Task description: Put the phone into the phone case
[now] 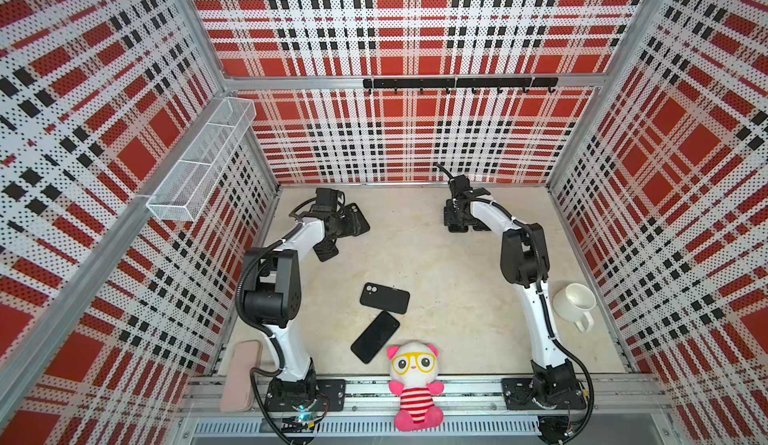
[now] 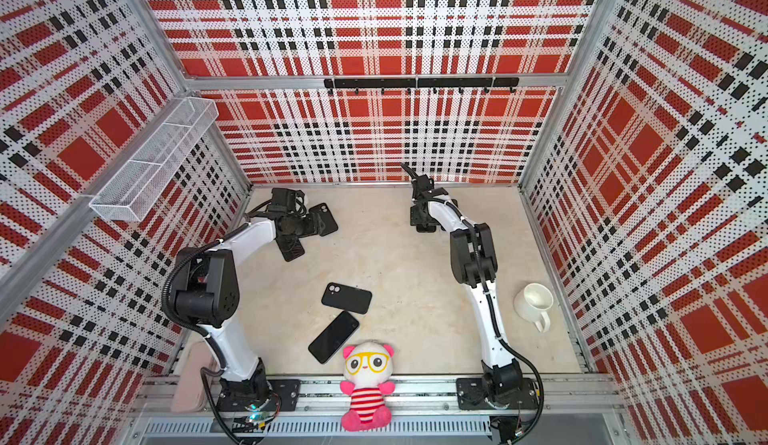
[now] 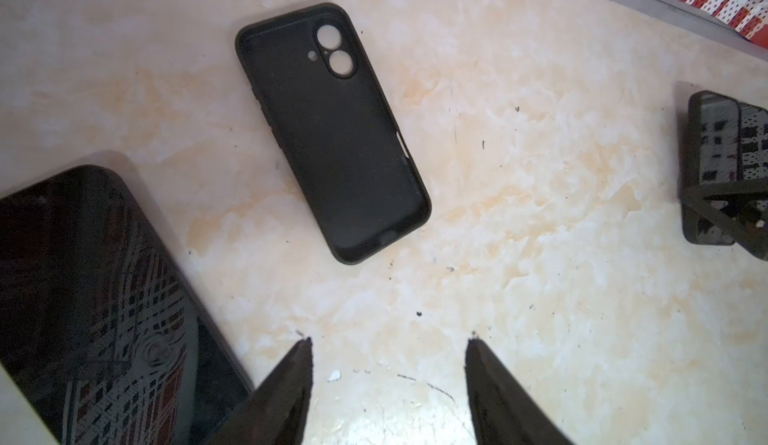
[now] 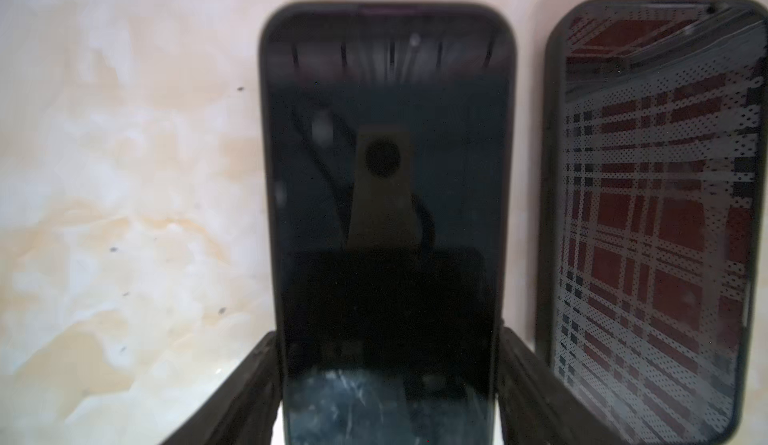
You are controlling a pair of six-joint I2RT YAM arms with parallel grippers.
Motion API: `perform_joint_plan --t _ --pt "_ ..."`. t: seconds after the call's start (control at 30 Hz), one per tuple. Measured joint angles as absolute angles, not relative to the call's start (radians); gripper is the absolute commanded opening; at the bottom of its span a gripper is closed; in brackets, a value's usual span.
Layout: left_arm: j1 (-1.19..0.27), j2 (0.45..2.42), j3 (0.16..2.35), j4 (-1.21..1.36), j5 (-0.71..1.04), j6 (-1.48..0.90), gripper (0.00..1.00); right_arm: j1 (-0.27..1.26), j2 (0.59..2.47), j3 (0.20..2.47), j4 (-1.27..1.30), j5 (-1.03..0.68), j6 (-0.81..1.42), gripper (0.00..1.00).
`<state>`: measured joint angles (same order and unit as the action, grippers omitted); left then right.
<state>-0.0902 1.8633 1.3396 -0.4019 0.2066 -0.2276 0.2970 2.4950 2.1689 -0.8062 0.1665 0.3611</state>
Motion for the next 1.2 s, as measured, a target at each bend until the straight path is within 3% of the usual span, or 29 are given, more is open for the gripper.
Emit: perform_joint_plan --t 0.17,0.4,0.6,0.7,1.03,1.2 --pt "-0.090 1.863 1.340 -0.402 0.206 -0.228 0.62 0.292 2.514 2.203 -0.813 0.169 0.361 0.75" --pt "-0.090 1.863 1.340 -0.402 0.206 -0.227 0.62 0.289 2.517 2.209 -0.809 0.150 0.363 0.99" --pt "-0.092 1.863 1.340 -0.402 0.206 -0.225 0.64 0.294 2.486 2.200 -0.818 0.121 0.337 1.00" --pt "-0.102 1.863 1.340 -0.407 0.204 -0.216 0.66 0.303 2.381 2.118 -0.808 0.107 0.314 1.00" --pt "-0.268 1.830 1.340 -0.519 0.115 -0.147 0.71 0.314 1.687 1.502 -0.587 0.044 0.283 1.00" --pt "-0.373 1.708 1.264 -0.558 0.091 -0.149 0.73 0.314 1.498 1.275 -0.530 0.008 0.256 0.91"
